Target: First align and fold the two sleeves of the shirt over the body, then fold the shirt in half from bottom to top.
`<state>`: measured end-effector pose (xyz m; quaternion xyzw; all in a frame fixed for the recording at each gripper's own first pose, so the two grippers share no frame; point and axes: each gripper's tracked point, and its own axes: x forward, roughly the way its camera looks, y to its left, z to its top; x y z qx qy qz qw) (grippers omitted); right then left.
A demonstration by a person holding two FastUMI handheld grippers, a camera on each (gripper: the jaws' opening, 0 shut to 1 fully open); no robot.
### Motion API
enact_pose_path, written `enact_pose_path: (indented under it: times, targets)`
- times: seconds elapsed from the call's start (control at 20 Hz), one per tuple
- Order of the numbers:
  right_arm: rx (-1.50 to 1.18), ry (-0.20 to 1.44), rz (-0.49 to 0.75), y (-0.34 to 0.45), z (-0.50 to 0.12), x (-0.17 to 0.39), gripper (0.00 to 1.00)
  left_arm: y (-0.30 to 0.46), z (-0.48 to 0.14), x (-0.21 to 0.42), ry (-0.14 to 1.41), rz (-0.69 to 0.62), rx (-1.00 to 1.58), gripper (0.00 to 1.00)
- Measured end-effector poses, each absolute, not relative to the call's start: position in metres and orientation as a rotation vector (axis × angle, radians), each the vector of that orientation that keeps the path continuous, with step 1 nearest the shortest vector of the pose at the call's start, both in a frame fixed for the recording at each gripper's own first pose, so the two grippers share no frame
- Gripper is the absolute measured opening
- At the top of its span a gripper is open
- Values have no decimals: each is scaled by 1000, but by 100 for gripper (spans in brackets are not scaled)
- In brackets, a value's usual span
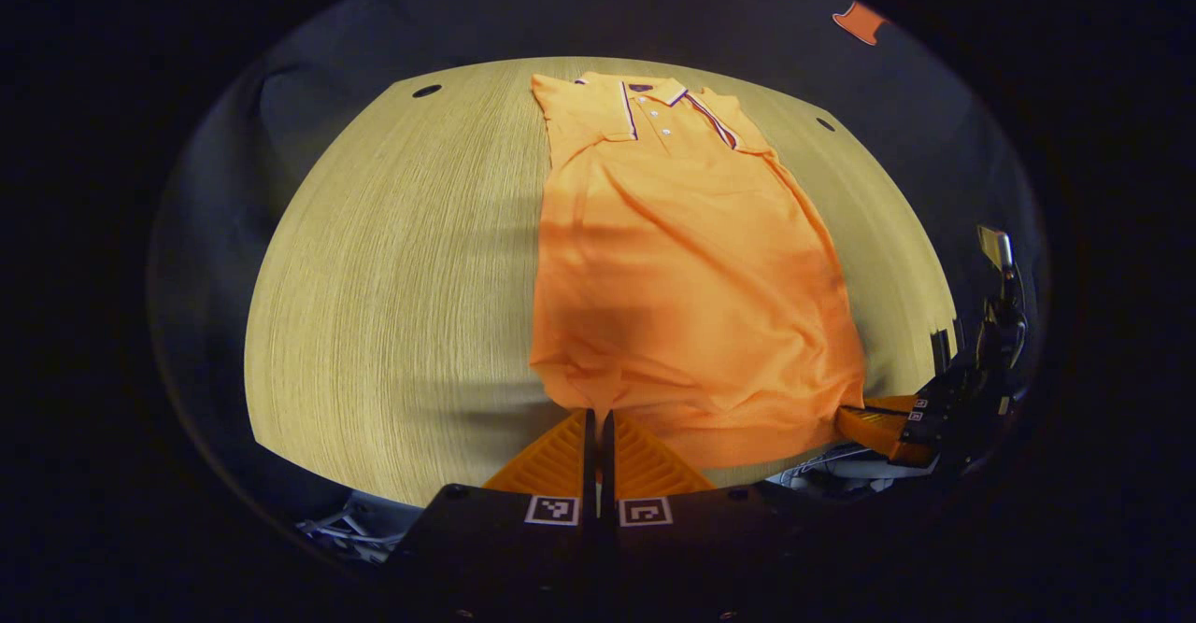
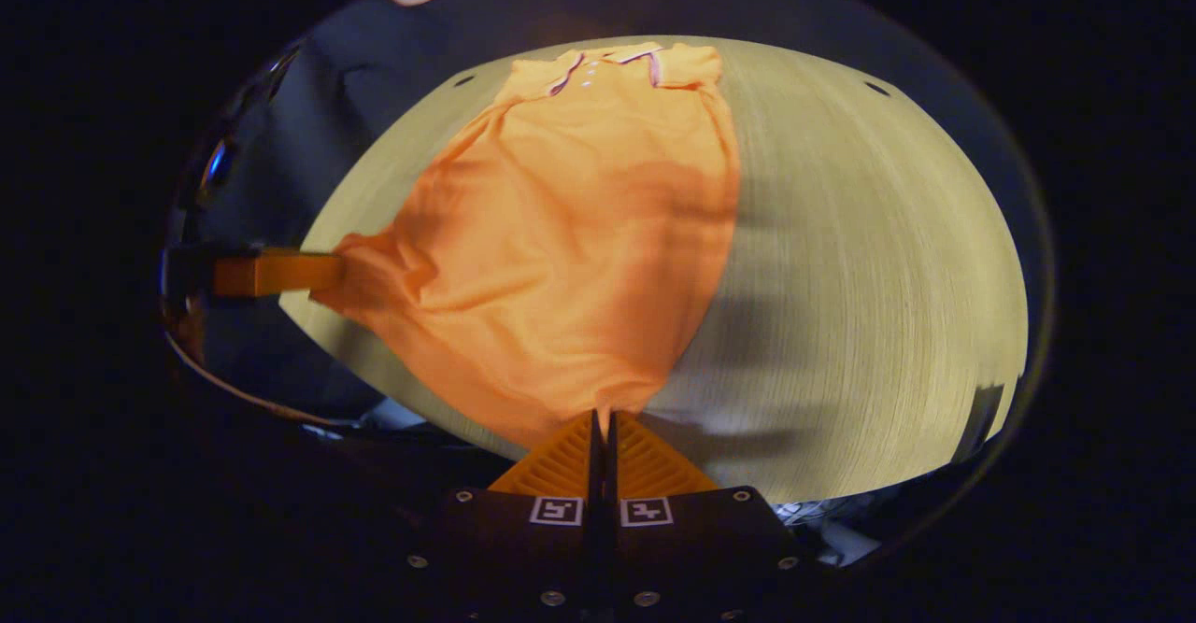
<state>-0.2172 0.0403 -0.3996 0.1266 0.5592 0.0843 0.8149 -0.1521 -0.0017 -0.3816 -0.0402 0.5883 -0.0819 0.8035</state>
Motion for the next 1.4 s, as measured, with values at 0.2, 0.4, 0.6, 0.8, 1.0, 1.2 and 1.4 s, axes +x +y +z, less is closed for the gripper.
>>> enact_pose_path:
  times: [0.2,0.4,0.6,0.8,1.0,1.2,1.4]
  targets:
    - [376,1129,132,24,-391,-185,1,0,-375,-140,1239,-180,-112,1]
    - [403,1060,113,16,-371,-152,1,-3,-364,-117,1193,-203,-116,1]
    - [419,992,127,9,-346,-111,0,-8,-350,-77,1133,-231,-107,1]
    - [415,937,113,-3,-330,-66,1,-9,-343,-31,1087,-245,-106,2]
    - [405,908,97,-15,-318,-31,1,-5,-335,11,1053,-259,-107,1]
    - [368,870,76,-26,-307,16,1,-4,-330,63,1018,-277,-98,1]
    - [338,840,46,-34,-301,71,0,-7,-328,120,986,-301,-73,1]
